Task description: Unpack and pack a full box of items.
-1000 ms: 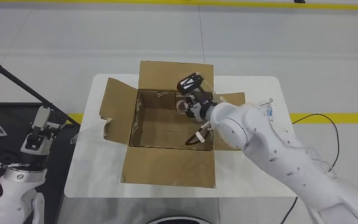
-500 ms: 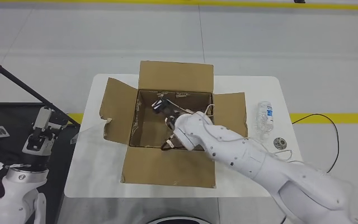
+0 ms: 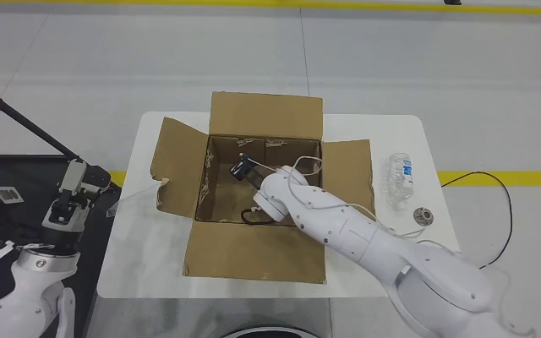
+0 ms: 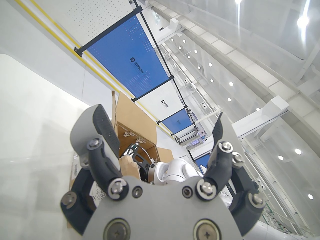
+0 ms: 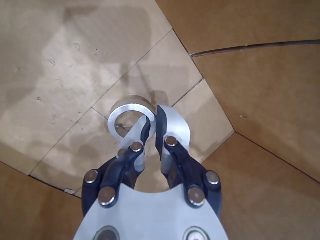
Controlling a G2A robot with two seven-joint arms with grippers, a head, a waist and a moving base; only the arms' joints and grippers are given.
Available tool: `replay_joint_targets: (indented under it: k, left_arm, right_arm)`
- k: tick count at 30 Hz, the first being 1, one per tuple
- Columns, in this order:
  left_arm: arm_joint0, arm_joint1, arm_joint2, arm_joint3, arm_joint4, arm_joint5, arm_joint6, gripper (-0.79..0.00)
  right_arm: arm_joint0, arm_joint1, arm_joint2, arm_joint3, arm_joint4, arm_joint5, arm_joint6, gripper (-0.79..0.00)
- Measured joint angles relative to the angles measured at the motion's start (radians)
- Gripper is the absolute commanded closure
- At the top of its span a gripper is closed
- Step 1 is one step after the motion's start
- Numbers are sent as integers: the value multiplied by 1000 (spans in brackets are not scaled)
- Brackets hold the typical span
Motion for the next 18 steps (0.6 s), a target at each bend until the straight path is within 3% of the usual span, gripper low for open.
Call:
replay_joint_targets:
  k: [4,10,18]
  left_arm:
    - [1,0,1,-1,-3,-6,4,-785]
    - [7,1,-3,-3,-9,-13,5,-785]
    - [10,3,-6,-9,-8,-14,4,-785]
  right_arm:
    - [-6,-6,19,4,-19,-11,11,-305]
    - [-23,3,56,-41,-58,-21,39,-336]
    - [-83,81,201,-235,-79,-63,91,-351]
